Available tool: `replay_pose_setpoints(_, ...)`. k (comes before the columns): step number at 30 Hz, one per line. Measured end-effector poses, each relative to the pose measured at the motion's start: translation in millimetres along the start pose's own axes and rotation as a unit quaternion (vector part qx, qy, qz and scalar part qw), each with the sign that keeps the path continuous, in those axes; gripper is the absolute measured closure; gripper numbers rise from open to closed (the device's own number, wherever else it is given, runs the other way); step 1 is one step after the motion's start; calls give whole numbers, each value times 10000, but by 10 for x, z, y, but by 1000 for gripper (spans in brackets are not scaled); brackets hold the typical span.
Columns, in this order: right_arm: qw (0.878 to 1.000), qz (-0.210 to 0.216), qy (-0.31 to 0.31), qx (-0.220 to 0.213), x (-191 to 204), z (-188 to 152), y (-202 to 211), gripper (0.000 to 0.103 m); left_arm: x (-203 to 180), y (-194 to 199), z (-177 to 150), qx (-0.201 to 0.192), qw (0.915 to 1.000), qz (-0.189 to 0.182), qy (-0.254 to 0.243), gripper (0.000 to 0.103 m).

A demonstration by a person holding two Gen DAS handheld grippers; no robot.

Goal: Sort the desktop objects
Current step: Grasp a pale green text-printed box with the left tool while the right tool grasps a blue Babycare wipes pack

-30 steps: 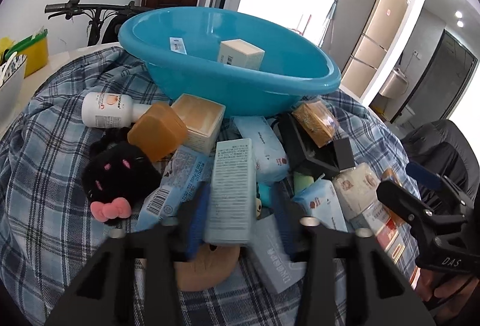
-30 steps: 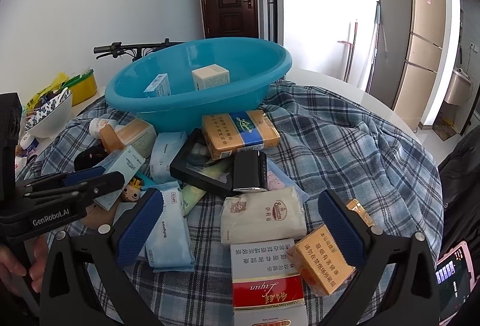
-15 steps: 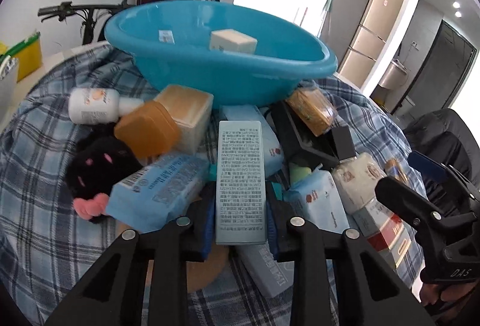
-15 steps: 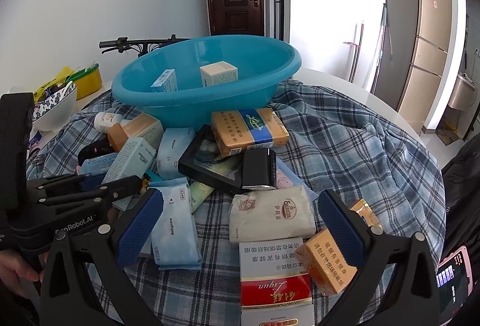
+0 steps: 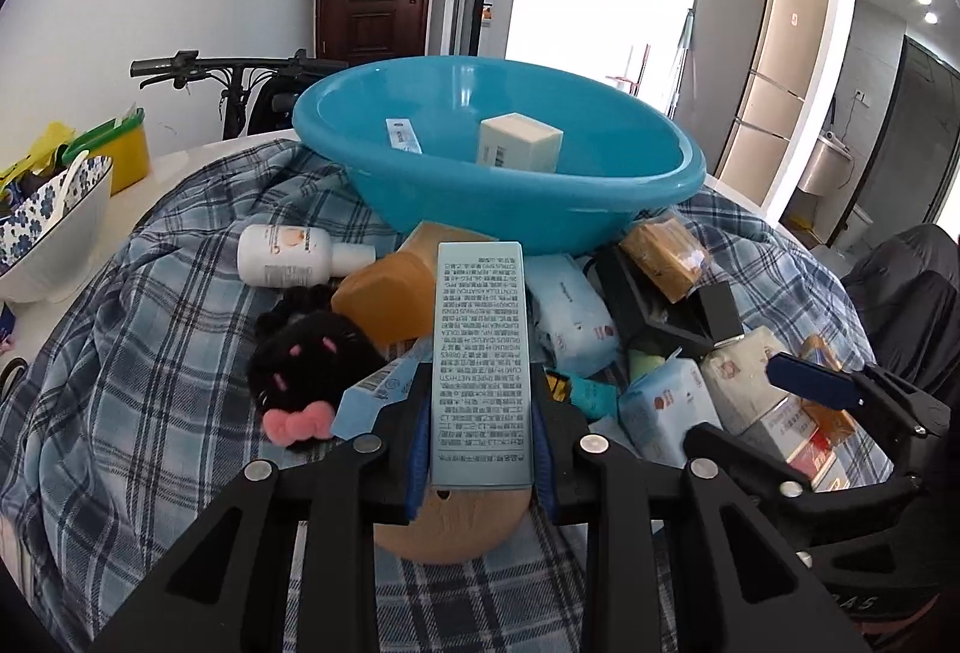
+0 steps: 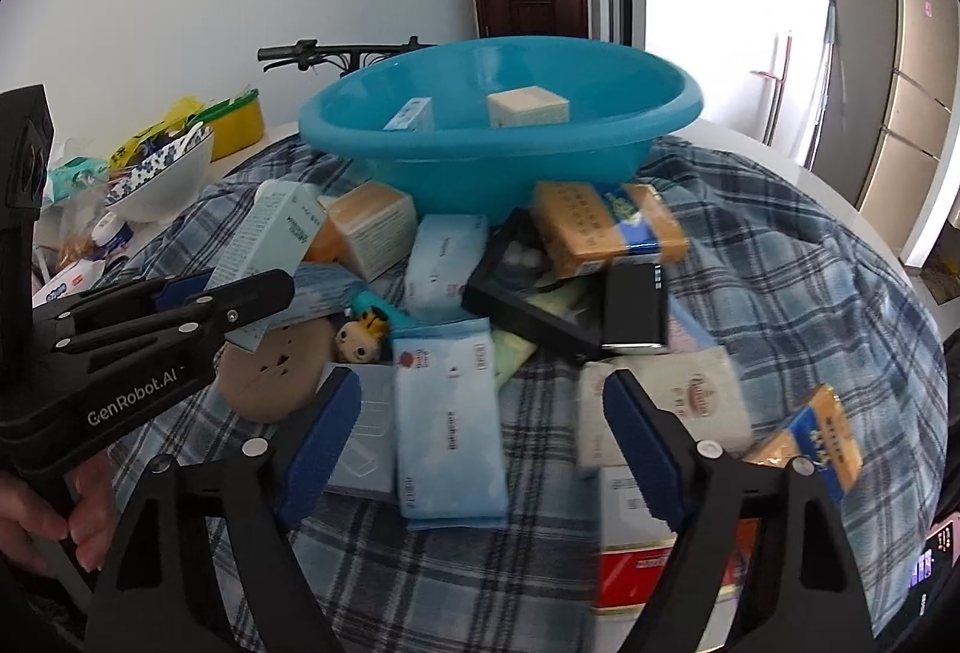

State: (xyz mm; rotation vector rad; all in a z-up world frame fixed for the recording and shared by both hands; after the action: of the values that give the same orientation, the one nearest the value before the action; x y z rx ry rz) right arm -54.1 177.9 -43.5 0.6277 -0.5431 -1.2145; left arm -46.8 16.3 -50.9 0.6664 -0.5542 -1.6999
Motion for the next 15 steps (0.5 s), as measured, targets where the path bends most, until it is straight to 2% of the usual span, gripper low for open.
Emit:
replay_pose_setpoints(2,10000,-1,57,50,54,-21,-49,21,-14,-9,-22,-6,10000,46,-88,73)
replay_pose_setpoints(4,9999,-9,107,115,81,-46,-102,26,-48,-8,-30,-20,9999,49,-136,73)
replay_pose_setpoints(9,9992,-55,129,383,75,-136,-244,43,-54,0,-35,-27,9999,18,-131,73)
replay_pose_setpoints(13,9990,106,-202,384,-6,-164,-295,44,-38,-7,-49,-16,9999,7,-101,73)
replay_pose_setpoints(15,9988,190,-287,358,-25,-174,-304,50,-38,-5,-51,-19,9999,13,-108,73)
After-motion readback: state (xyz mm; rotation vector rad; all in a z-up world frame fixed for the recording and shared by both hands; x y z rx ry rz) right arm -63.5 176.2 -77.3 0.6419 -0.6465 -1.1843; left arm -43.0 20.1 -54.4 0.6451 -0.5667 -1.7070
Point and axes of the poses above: each gripper's, at about its wrist camera, not at the fingertips, and y roughly against the way its jaws point, x to its left, z to its top, the point moved 5 cm from there along -y, roughly the way its jaws point, and after that the axes turned 3 degrees about -z, right-handed, at the moved point
